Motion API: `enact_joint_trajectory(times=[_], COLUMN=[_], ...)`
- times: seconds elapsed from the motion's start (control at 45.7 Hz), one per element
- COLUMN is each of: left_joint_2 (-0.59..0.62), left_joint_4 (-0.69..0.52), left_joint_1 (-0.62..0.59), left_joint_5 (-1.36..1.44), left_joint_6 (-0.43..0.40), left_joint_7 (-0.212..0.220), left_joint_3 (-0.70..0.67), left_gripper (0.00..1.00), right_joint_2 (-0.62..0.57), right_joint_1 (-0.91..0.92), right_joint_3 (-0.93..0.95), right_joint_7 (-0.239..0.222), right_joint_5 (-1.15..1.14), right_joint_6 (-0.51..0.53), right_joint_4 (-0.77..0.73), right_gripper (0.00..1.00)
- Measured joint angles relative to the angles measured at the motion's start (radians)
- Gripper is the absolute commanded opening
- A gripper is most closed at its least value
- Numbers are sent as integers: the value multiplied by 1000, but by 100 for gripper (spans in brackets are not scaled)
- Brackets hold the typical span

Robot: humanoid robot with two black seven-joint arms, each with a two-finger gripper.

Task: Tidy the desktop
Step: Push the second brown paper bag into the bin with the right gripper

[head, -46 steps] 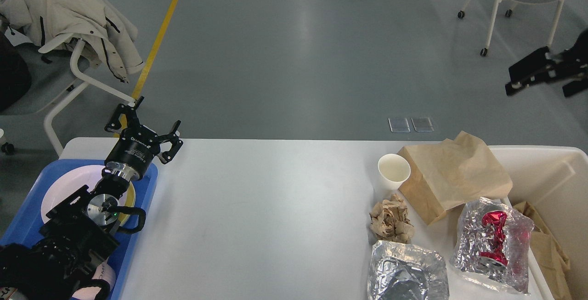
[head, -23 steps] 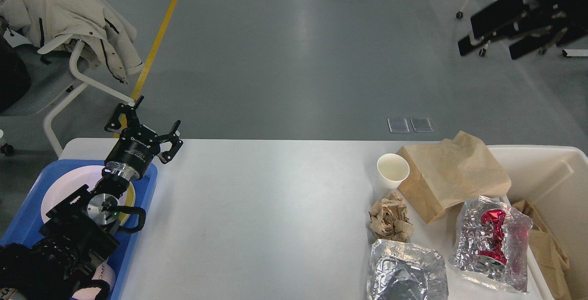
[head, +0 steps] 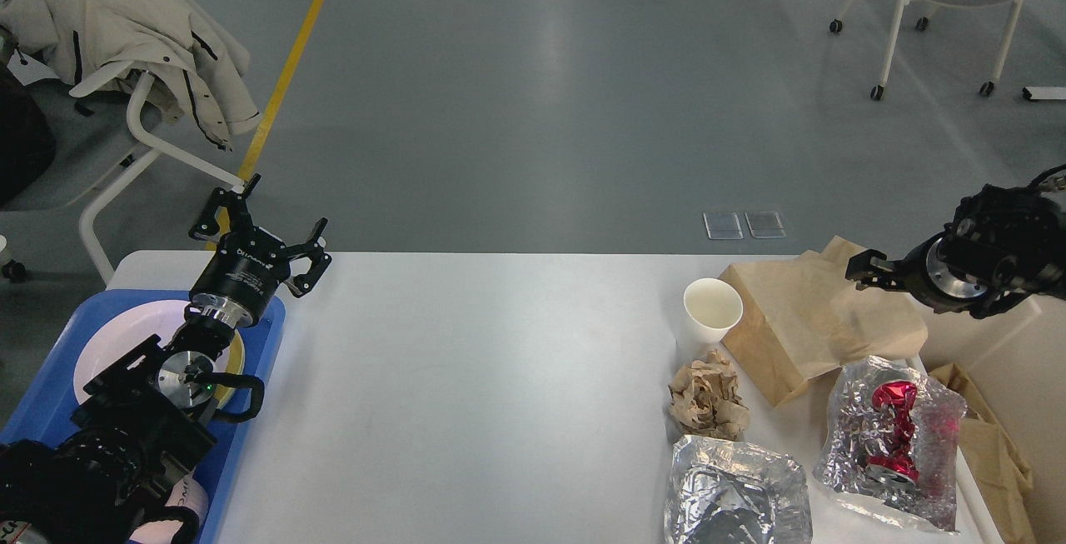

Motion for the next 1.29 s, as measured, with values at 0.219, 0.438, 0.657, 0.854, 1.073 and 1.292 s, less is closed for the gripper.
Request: enact_joint_trajectory(times=[0.219, 0.438, 0.657, 0.854, 1.073, 1.292], left_joint_2=[0, 0, 0, 0, 0, 0], left_joint_4=[0, 0, 0, 0, 0, 0], left_joint_1=[0, 0, 0, 0, 0, 0], left_joint_5=[0, 0, 0, 0, 0, 0], left_joint_6=[0, 0, 0, 0, 0, 0], left_joint_7=[0, -1, -1, -1, -1, -1], left_joint_3=[0, 0, 0, 0, 0, 0], left_gripper=[100, 100, 100, 100, 100, 100], right_joint_2=[27, 54, 77, 78, 78, 77], right_joint_1=[-133, -214, -257, -265, -270, -276], right_joint_3=[123, 203, 277, 356, 376, 375], right_joint_7=[-21, -21, -18, -17, -7, 3], right_joint_5=[43, 86, 92, 95, 104, 104], right_joint_6=[-27, -116, -179, -188, -188, -179], right_joint_4=[-93, -112, -129, -127, -120, -111], right_gripper=[100, 100, 100, 52, 0, 0])
